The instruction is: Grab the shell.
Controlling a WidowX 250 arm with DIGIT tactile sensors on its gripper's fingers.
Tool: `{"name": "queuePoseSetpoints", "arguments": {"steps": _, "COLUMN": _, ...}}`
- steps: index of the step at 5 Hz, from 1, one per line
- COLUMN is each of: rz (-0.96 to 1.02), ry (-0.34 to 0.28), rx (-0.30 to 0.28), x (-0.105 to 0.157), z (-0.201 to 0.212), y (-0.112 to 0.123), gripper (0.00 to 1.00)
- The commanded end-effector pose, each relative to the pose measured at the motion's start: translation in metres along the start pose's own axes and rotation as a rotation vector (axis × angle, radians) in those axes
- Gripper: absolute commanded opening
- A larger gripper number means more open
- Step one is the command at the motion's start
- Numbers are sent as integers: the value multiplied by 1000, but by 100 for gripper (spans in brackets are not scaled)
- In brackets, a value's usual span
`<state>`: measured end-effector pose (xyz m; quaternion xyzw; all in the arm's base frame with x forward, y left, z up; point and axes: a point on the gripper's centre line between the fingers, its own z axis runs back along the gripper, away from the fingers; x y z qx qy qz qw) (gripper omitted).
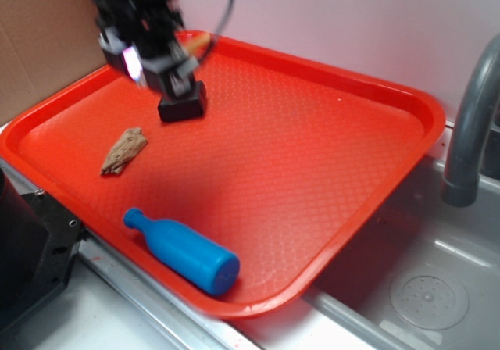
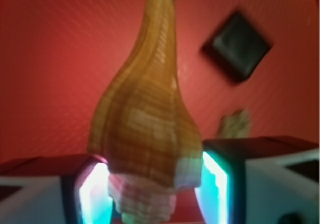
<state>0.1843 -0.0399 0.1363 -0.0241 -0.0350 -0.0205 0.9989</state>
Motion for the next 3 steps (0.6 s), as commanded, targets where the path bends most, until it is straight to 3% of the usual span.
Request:
{"name": "queuePoseSetpoints", "arguments": {"steps": 1, "rz": 94, "ry": -2, "rx": 46, "x": 10, "z": 99, "y": 20, "gripper": 0}}
{"name": "queuePoseSetpoints", "arguments": {"steps": 2, "rz": 97, "ry": 1, "rx": 104, "x": 17, "z": 103, "y": 24, "gripper": 0}}
{"name": "queuePoseSetpoints", "arguments": {"steps": 3, "rz": 103, "ry": 14, "rx": 92, "x": 18, "z": 98, "y": 27, "gripper": 0}}
